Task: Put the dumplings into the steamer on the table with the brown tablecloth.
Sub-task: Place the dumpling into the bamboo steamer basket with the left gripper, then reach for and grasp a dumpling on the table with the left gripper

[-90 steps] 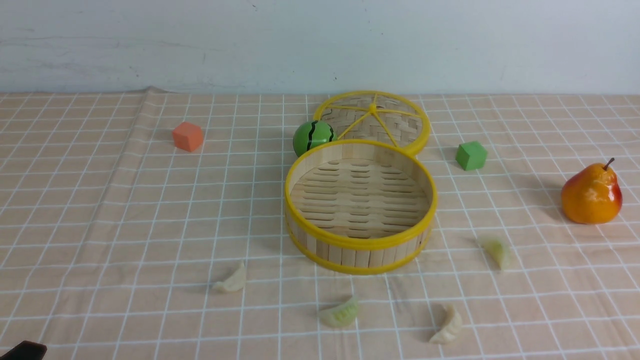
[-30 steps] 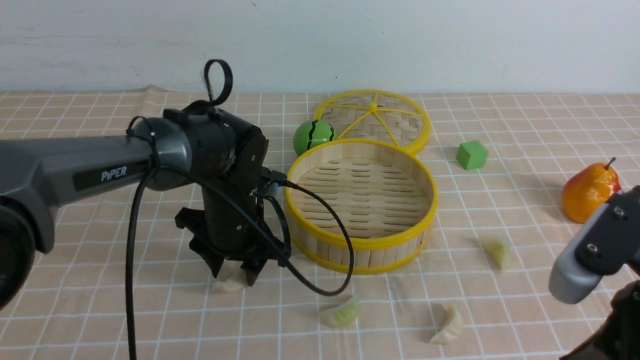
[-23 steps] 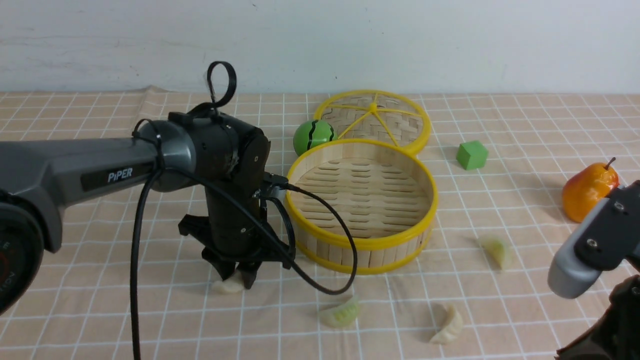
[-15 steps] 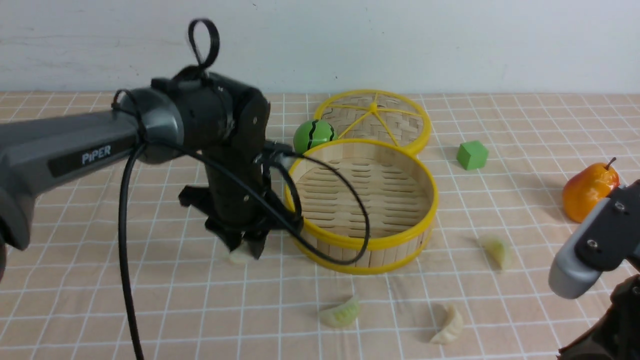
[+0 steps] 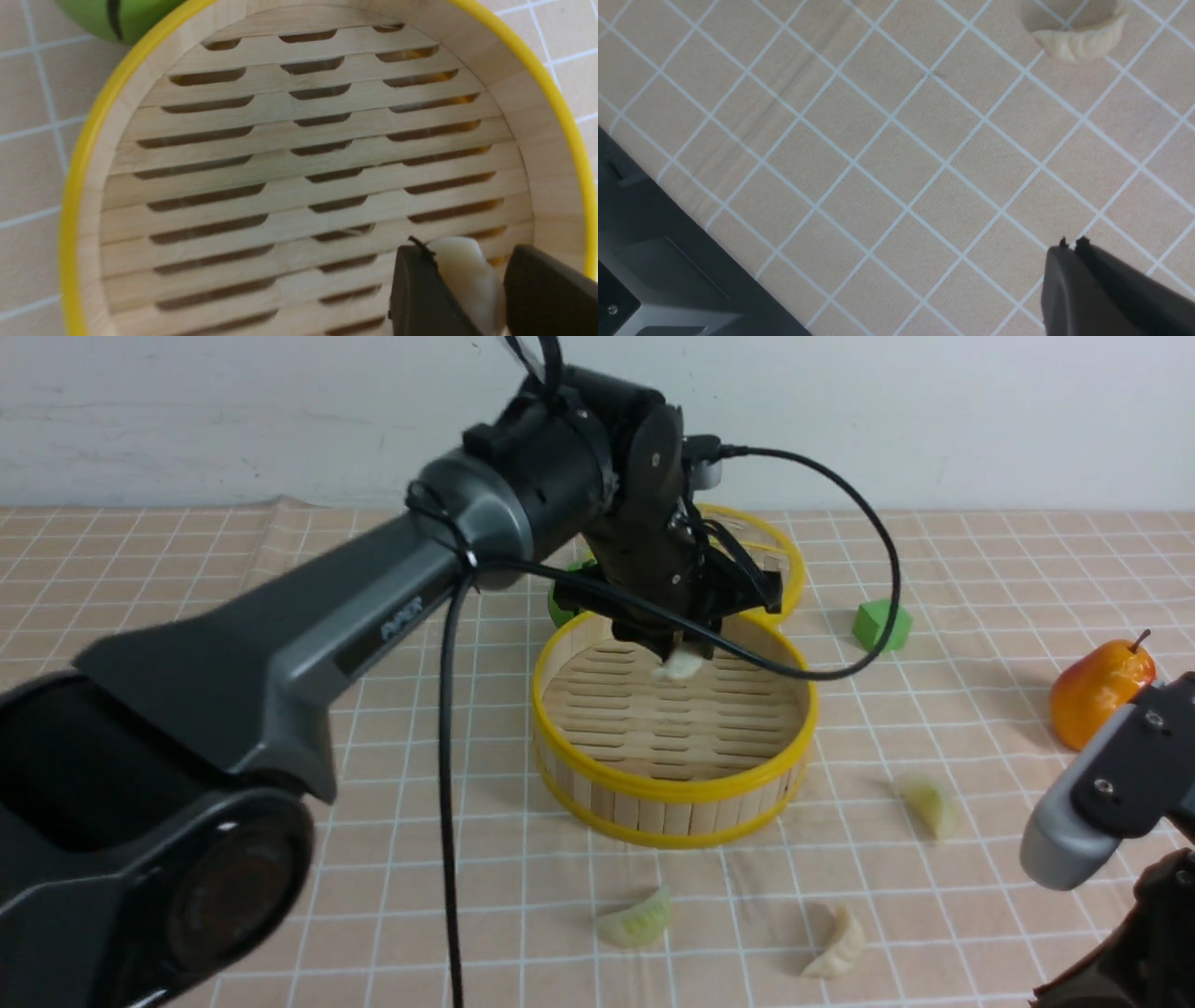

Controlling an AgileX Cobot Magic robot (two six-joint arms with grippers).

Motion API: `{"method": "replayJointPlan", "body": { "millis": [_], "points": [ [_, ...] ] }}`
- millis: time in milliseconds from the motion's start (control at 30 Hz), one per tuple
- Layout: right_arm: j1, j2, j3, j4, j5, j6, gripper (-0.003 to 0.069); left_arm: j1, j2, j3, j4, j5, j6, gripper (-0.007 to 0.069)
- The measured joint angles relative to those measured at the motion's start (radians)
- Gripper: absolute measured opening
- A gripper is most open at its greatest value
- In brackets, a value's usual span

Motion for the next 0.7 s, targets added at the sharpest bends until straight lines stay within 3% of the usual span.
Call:
{"method": "replayJointPlan", "body": {
  "millis": [267,333,367,400,433,467,500,600,700],
  "points": [
    [0.0,0.0,0.0,0.0,0.0,0.0,0.0015,0.0,0.168,-0.138,0.032,-0.004,-0.008,0.0231],
    [0.0,0.0,0.0,0.0,-0.004,0.0,0.0016,0.0,0.174,-0.139,0.058,-0.004,-0.006,0.0264],
    [0.0,0.0,0.0,0.0,-0.009,0.0,0.0018,0.0,0.174,-0.141,0.076,-0.004,-0.006,0.0328],
    [0.0,0.0,0.0,0.0,-0.01,0.0,0.0018,0.0,0.174,-0.141,0.081,-0.004,-0.006,0.0337],
    [0.0,0.0,0.0,0.0,-0.016,0.0,0.002,0.003,0.166,-0.143,0.085,0.001,-0.006,0.0415],
    [0.0,0.0,0.0,0.0,-0.017,0.0,0.002,0.003,0.164,-0.143,0.085,0.003,-0.006,0.0424],
    [0.0,0.0,0.0,0.0,-0.019,0.0,0.0022,0.009,0.145,-0.143,0.079,0.028,-0.006,0.0505],
    [0.0,-0.005,0.0,0.0,-0.019,0.0,0.0024,0.027,0.092,-0.143,0.059,0.081,-0.006,0.0584],
    [0.0,-0.03,0.0,-0.011,-0.019,0.023,0.0027,0.047,0.001,-0.143,0.025,0.14,0.018,0.0605]
  ]
}}
